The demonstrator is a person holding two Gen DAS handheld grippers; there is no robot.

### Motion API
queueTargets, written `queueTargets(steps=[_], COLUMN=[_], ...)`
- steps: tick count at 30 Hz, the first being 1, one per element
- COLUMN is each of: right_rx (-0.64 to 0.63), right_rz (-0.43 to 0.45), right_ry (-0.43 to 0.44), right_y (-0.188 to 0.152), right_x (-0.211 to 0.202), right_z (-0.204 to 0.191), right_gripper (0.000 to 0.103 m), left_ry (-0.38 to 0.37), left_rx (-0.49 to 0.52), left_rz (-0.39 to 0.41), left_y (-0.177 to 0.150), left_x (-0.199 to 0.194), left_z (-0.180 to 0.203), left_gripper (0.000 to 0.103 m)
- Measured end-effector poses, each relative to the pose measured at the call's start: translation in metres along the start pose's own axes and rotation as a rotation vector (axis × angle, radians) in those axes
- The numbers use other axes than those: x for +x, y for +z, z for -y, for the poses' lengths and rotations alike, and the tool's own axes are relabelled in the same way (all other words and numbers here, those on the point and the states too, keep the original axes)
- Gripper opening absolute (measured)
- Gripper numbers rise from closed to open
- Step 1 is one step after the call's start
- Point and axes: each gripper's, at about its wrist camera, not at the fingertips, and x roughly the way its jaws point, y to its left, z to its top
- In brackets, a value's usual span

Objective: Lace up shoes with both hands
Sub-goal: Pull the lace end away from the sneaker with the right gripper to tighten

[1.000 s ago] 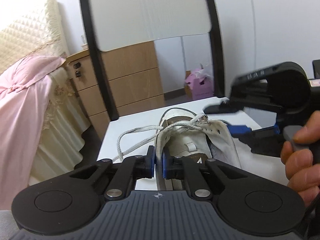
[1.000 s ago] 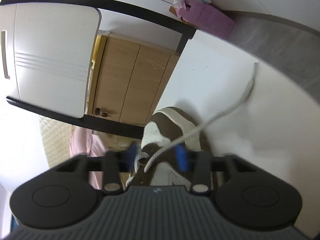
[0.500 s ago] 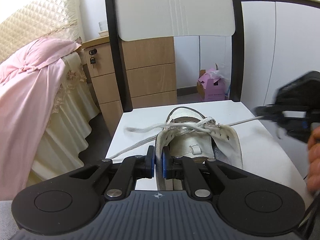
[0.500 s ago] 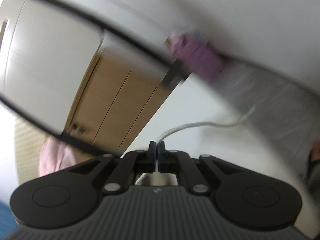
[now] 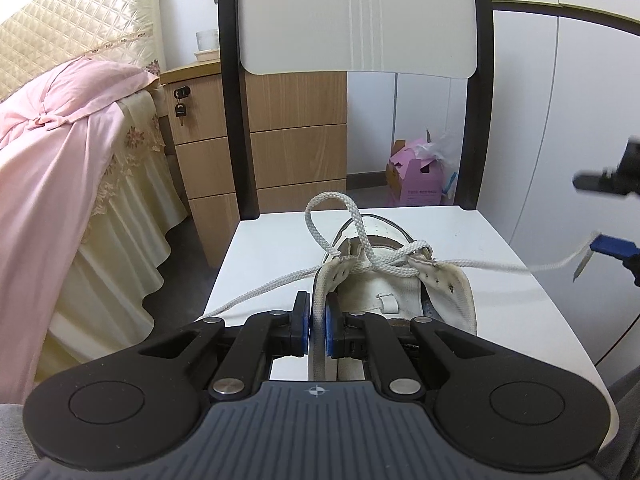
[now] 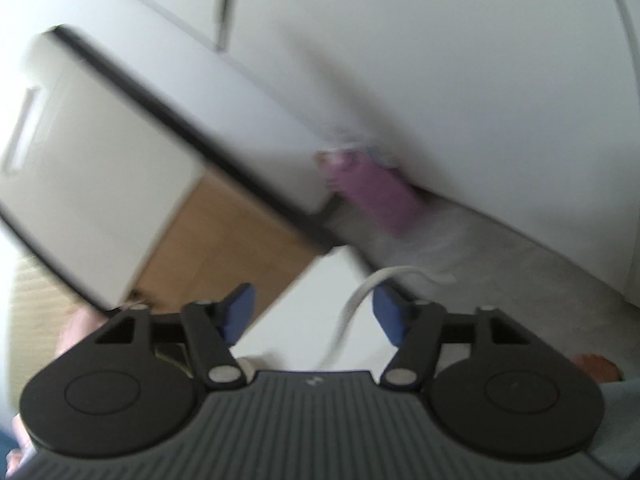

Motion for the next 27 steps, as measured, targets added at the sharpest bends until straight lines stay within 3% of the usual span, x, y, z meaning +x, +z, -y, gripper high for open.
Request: queueTargets(steps=[2, 6, 10, 13, 21, 23, 27], right_rx=[-0.006, 0.084, 0.158, 0.079, -0.140, -0.162, -0.163], right_rz=[-0.031, -0.180, -0.302, -0.205, 0.185, 0.235, 0.294], right_ry=[0.042, 0.162, 0.168, 0.081, -0.096, -0.121, -0.168], right_y=[-0.008, -0.035, -0.064, -0.062, -0.008, 0.003, 0.028], right_x=[-0.001, 0.010, 0.022, 0.010, -0.012, -0.017, -0.028], right_z=[-0.009, -0.020, -0.028, -0.036, -0.036, -0.034, -0.026], right_gripper=[0.077, 0.077, 0.076, 0.076, 0.080, 0.085, 0.085], left_ry=[0.002, -0.001, -0.009, -0.019, -0.045, -0.047, -0.050], left_rx=[0.009, 0.009, 0.004, 0.004, -0.037, -0.031, -0.037], left_rz=[0.003, 0.004, 0.003, 0.001, -0.016, -0.019, -0.031], left_y=[-0.001, 0.000, 0.001, 0.001, 0.005, 0.004, 0.003], left_x=[-0.001, 0.001, 0.001, 0.001, 0.006, 0.007, 0.008], left_z=[0.001, 0.000, -0.002, -0.004, -0.012, -0.011, -0.012], left_gripper=[0.009, 0.010, 0.010, 0.010, 0.010, 0.010, 0.010])
